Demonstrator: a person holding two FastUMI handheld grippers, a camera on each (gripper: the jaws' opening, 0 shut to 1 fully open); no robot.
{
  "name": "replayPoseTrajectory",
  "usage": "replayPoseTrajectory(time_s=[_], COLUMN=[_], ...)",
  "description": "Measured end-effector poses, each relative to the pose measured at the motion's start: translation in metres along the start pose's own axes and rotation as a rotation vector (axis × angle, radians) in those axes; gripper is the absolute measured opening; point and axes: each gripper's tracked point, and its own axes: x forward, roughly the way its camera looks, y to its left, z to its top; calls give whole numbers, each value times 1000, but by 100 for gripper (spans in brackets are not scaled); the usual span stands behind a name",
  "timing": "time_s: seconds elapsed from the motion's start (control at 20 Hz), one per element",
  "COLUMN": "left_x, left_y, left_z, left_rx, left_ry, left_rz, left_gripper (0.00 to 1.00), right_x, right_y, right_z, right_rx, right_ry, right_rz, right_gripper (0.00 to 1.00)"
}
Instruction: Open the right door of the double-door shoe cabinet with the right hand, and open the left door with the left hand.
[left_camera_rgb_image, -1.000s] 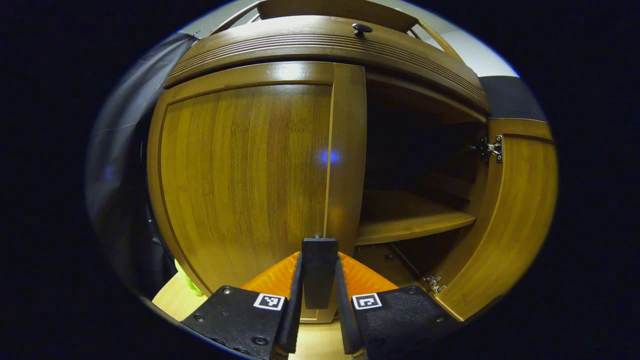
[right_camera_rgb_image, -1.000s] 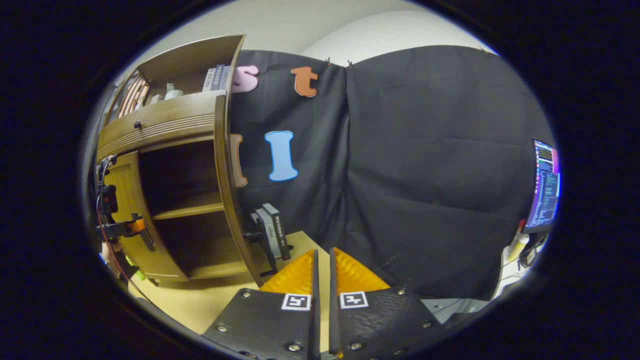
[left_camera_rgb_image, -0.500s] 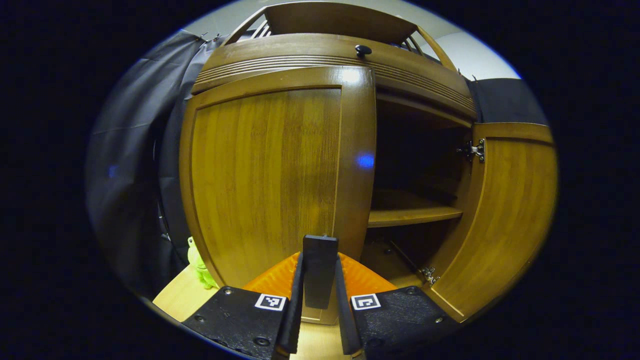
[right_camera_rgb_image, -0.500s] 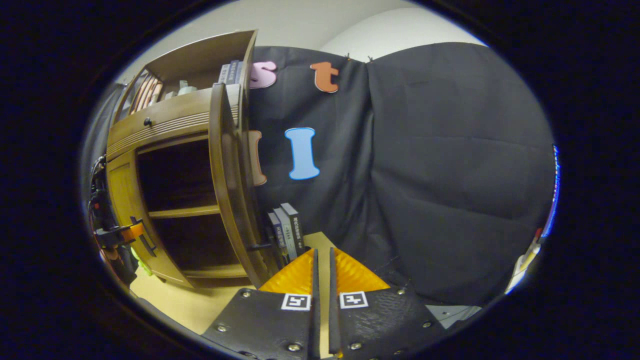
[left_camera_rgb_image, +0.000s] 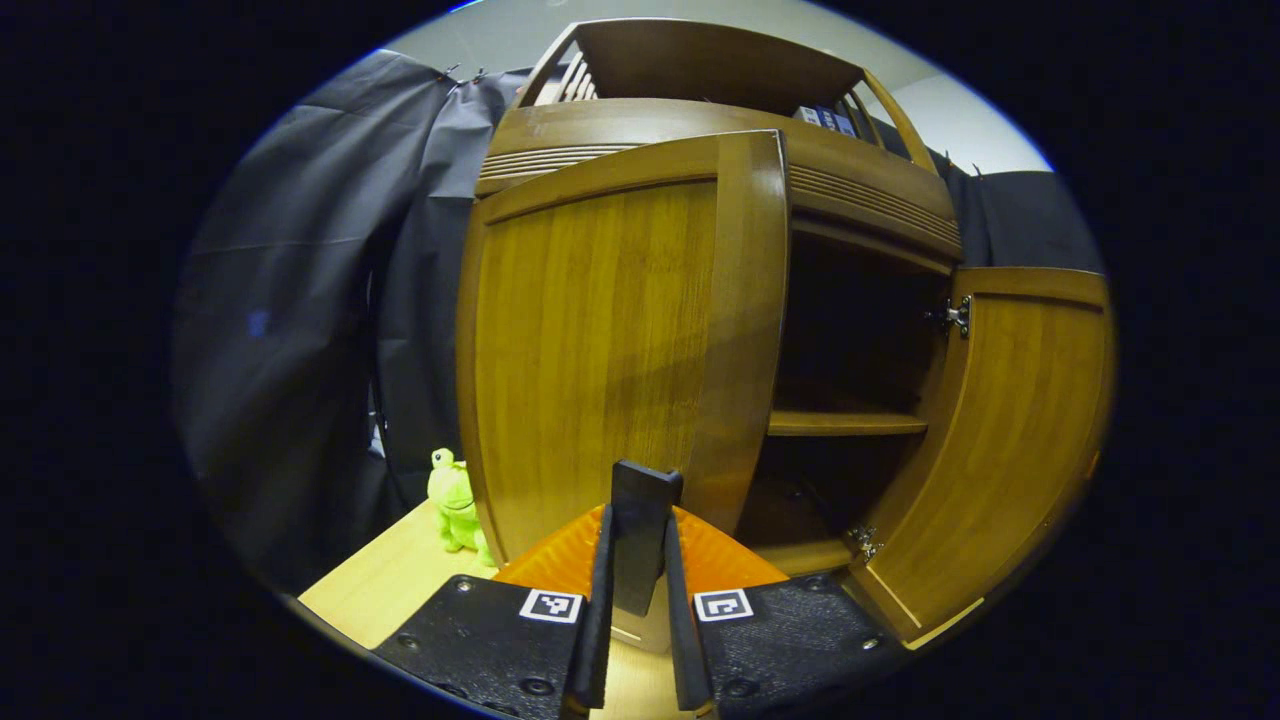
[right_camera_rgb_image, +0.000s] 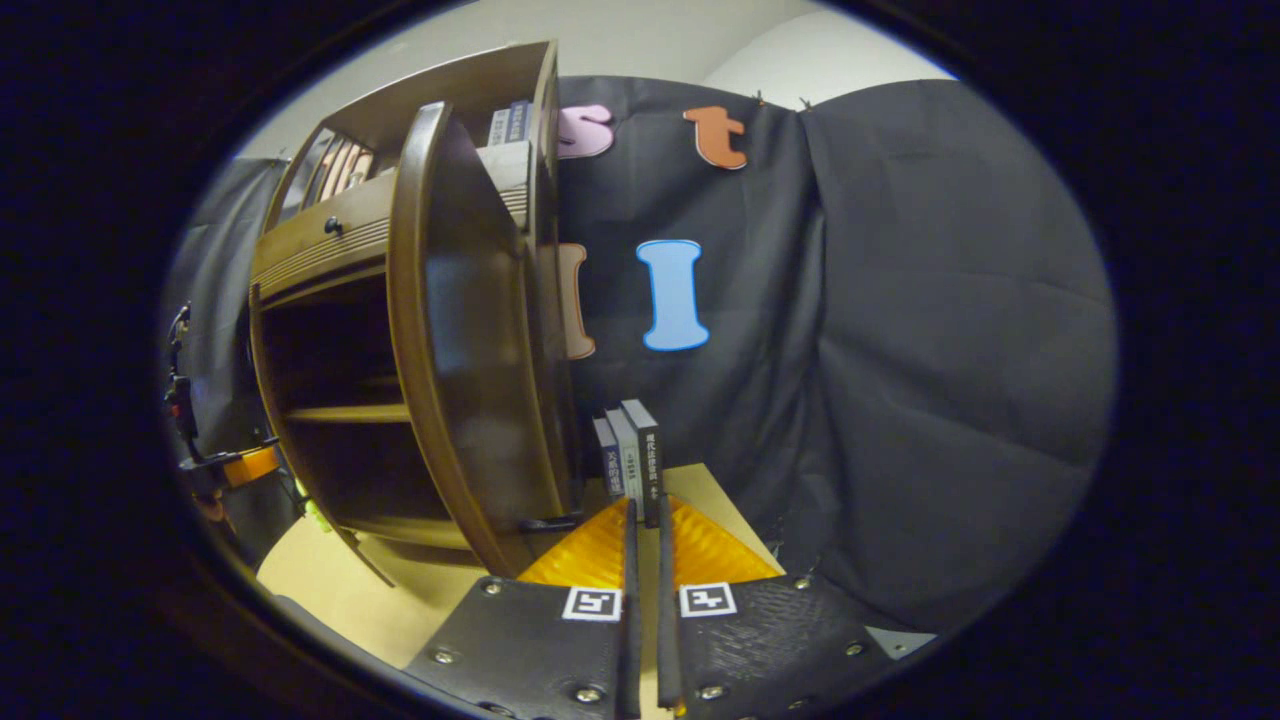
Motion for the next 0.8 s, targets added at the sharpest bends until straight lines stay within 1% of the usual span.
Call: replayPoseTrajectory(time_s=[0.05, 0.1, 0.15, 0.25, 0.3, 0.35, 0.4, 0.45, 0.5, 0.55, 0.6, 0.8], left_x=[-4, -8, -13, -21, -25, -28, -32, -34, -36, -39, -41, -50], left_y=[3, 6, 10, 17, 21, 25, 29, 32, 35, 37, 41, 55], left_z=[-1, -1, -1, -1, -1, -1, 0, 0, -1, 0, 0, 0], left_rx=[-9, -12, -11, -3, 0, 1, 0, -2, -5, -7, -8, 4], left_ry=[-1, -4, -6, -9, -10, -9, -9, -9, -8, -8, -9, -10], left_rz=[11, 23, 36, 61, 76, 88, 100, 108, 113, 115, 119, 140], left_gripper=[25, 20, 19, 18, 14, 14, 12, 13, 13, 10, 12, 12], right_x=[3, 7, 10, 14, 16, 17, 19, 18, 19, 21, 22, 29], right_y=[2, 2, 1, 0, 0, -1, -2, -1, -1, 0, -1, -1], right_z=[-1, -2, -2, -1, 0, 0, 0, -2, -3, -4, -4, -4], right_rx=[-1, -5, -8, -3, 2, 4, 5, 5, 6, 5, 2, 9], right_ry=[5, 7, 11, 17, 17, 19, 20, 22, 26, 28, 30, 36], right_rz=[13, 19, 26, 45, 51, 55, 58, 62, 67, 72, 74, 75], right_gripper=[7, 7, 7, 7, 7, 7, 7, 7, 7, 7, 7, 7])
